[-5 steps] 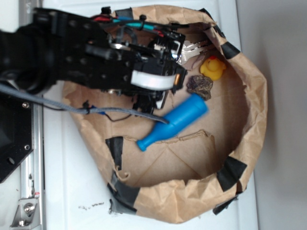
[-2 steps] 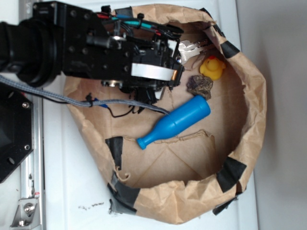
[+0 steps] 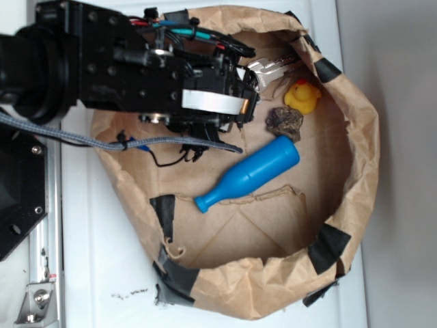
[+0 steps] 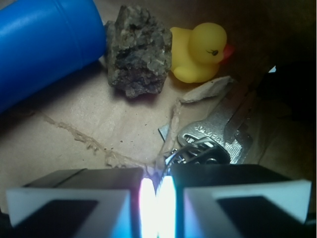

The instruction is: Grab the silver keys.

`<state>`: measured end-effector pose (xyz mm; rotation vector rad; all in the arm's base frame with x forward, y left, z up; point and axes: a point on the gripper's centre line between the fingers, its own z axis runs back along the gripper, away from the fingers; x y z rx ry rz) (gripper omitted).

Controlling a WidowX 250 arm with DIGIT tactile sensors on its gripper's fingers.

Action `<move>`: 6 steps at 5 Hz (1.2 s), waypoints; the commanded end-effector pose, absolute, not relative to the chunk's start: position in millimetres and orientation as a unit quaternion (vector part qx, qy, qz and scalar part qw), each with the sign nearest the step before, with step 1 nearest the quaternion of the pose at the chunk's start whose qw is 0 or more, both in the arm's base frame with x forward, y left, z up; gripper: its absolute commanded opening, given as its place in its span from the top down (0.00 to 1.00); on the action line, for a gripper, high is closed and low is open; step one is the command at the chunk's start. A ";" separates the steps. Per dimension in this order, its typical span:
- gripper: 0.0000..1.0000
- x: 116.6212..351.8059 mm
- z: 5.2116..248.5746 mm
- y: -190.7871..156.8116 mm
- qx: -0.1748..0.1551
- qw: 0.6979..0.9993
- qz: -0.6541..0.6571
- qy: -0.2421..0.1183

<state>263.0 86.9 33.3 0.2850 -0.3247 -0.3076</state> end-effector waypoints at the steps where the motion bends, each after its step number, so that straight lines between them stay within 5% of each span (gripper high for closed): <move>1: 1.00 272.2 52.1 86.8 0.153 0.962 -0.144 -0.177; 2: 1.00 272.7 62.6 84.1 0.146 0.966 -0.128 -0.171; 3: 1.00 258.9 103.1 65.8 0.104 0.981 -0.083 -0.140; 4: 1.00 243.2 155.2 36.7 -0.010 0.997 -0.052 -0.059; 5: 1.00 241.3 167.7 20.1 -0.090 0.983 -0.118 -0.104; 6: 1.00 258.9 143.5 24.5 -0.046 0.993 -0.082 -0.076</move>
